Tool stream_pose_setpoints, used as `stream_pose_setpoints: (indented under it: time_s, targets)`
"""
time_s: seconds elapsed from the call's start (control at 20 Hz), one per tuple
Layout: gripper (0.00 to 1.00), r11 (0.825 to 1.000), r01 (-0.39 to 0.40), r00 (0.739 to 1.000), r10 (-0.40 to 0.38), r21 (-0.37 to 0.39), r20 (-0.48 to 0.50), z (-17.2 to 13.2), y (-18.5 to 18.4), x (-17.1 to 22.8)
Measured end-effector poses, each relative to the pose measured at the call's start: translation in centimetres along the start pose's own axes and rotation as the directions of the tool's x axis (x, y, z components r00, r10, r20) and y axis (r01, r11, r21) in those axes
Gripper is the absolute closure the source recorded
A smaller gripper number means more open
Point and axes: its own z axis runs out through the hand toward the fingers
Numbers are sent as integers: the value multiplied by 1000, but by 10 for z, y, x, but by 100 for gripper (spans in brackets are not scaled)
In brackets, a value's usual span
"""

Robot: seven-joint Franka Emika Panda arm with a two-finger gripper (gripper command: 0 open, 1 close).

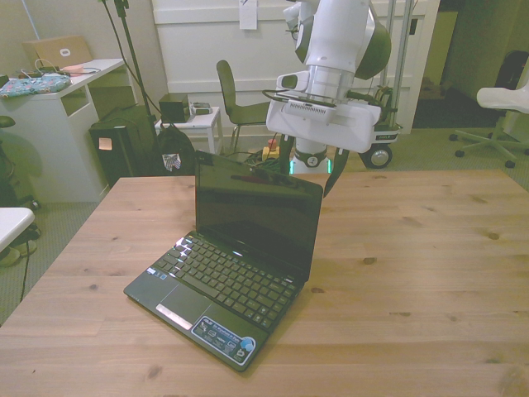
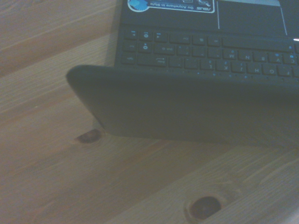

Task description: Close the laptop

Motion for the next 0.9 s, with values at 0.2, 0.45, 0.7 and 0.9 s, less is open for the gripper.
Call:
stream_pose_setpoints:
  time_s: [0.2, 0.45, 0.7, 0.9]
  targets:
    - [100, 999, -41, 999, 41, -15, -1, 5, 10, 21]
    - [100, 998, -58, 998, 58, -25, -1, 9, 16, 34]
    - [100, 998, -60, 998, 60, -23, -3, 8, 18, 40]
    - [100, 997, -72, 997, 71, -21, -7, 6, 20, 52]
